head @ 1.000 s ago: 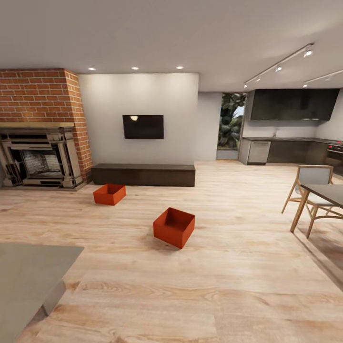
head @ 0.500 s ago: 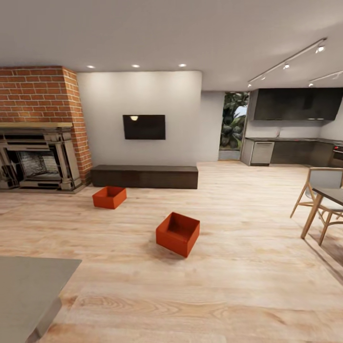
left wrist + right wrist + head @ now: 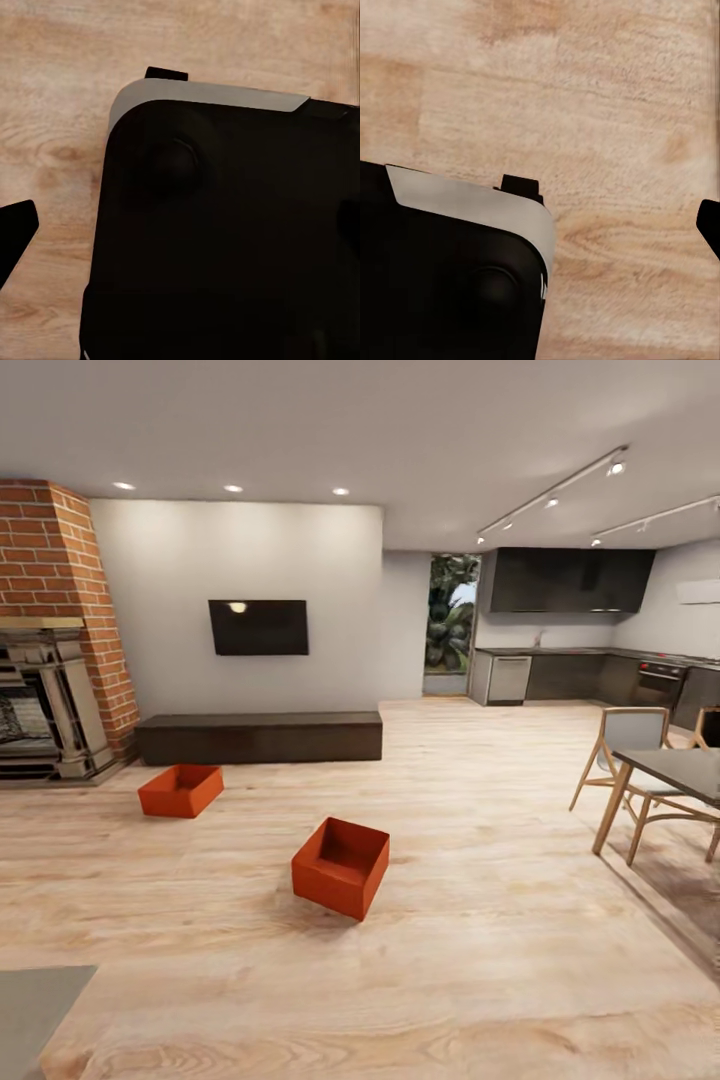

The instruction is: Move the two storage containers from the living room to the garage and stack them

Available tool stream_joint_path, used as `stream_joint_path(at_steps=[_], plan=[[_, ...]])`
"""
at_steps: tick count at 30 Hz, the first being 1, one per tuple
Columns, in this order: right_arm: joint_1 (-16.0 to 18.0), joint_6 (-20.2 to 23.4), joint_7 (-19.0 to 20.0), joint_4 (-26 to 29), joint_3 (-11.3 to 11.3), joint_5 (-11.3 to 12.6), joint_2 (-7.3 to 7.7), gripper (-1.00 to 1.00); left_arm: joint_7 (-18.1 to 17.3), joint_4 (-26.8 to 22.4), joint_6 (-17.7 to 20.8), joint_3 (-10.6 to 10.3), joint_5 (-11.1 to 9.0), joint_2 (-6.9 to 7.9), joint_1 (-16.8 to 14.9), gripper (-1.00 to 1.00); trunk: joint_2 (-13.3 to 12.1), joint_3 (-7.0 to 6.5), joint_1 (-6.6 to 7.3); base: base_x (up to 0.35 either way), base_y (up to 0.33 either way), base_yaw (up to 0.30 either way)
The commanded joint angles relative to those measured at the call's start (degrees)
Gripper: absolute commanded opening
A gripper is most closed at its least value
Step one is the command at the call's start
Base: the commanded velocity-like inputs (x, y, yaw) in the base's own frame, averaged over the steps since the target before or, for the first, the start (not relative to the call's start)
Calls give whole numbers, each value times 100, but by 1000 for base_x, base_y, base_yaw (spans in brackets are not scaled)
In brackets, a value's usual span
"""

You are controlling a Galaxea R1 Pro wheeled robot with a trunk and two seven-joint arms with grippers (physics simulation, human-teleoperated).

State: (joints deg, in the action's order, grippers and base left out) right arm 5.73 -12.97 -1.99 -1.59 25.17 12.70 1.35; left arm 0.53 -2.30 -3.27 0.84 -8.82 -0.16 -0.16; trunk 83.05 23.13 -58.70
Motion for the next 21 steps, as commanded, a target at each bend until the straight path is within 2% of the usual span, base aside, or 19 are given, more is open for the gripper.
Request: stream_joint_path(at_steps=[1,10,21], plan=[[7,-31,-3,-17,49,48,-3,100,5,1,-16,4,-39,-1,-2,100,3,6,-3,322,0,-157],[7,-31,-3,-17,51,48,5,100,6,1,-16,4,-41,-1,-2,100,3,6,-3,322,4,-20],[7,-31,-3,-17,55,48,6,100,7,1,-16,4,-41,-1,-2,100,3,6,-3,322,65,0]])
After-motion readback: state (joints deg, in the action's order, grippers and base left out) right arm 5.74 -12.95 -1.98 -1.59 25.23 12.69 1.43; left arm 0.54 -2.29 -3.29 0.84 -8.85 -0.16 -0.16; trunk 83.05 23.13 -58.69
